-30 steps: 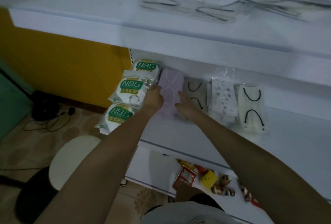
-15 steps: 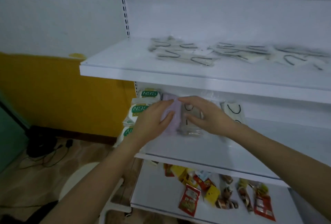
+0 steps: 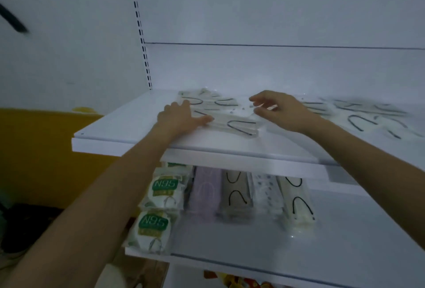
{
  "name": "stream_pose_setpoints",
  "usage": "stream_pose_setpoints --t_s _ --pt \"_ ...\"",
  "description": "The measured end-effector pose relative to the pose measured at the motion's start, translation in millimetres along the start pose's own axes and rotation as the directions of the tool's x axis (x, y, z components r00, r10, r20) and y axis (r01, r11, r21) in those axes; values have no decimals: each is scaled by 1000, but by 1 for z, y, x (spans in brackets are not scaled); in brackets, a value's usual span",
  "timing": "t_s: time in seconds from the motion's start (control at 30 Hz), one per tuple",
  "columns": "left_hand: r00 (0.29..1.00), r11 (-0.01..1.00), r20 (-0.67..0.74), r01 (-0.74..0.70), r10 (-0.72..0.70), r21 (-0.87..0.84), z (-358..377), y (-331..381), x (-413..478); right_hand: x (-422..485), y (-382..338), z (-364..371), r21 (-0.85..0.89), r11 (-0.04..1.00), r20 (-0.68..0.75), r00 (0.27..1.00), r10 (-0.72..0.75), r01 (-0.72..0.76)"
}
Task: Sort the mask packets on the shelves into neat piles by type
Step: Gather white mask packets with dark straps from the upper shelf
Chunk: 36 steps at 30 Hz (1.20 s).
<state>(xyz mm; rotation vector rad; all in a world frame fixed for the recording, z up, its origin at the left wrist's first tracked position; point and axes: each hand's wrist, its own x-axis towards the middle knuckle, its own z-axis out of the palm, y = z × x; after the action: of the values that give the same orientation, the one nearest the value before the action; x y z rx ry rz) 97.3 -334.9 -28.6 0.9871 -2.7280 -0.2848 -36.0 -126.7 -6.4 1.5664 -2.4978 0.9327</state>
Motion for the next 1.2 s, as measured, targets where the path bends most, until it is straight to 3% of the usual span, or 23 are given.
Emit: stream_pose_setpoints --t_s 0.07,0.23,0.37,0.47,0.63,0.8,0.93,1.0,1.07,1.2 --pt "997 998 33 62 -63 32 1 0 15 23 5 5 -57 998 103 995 8 -2" --pt "1000 996 5 -17 18 -86 2 -8 30 68 -7 27 -152 988 365 928 69 -14" --pt "999 979 3 -52 54 -195 -7 -22 37 95 -21 30 -257 966 478 866 146 -21" --pt "998 975 -38 -66 60 -213 -18 -33 60 107 -26 31 -226 969 564 799 211 -96" --pt "991 968 -74 -123 109 -221 -29 -38 99 115 -30 37 -247 964 603 763 233 -99" --pt "942 955 168 -277 292 -110 -23 -28 123 115 -32 24 -257 963 598 770 223 -79" --pt "895 950 319 -302 311 -78 -10 -21 134 112 -25 18 -311 948 629 731 262 -72" --pt "891 948 325 -303 318 -96 -5 -21 137 109 -17 18 -315 942 641 706 301 -116" --pt "898 940 280 -325 340 -101 -4 -24 139 103 -9 16 -231 957 624 729 282 -173" --pt "920 929 136 -357 367 -97 -8 -31 141 94 1 15 -12 979 484 855 185 -205"
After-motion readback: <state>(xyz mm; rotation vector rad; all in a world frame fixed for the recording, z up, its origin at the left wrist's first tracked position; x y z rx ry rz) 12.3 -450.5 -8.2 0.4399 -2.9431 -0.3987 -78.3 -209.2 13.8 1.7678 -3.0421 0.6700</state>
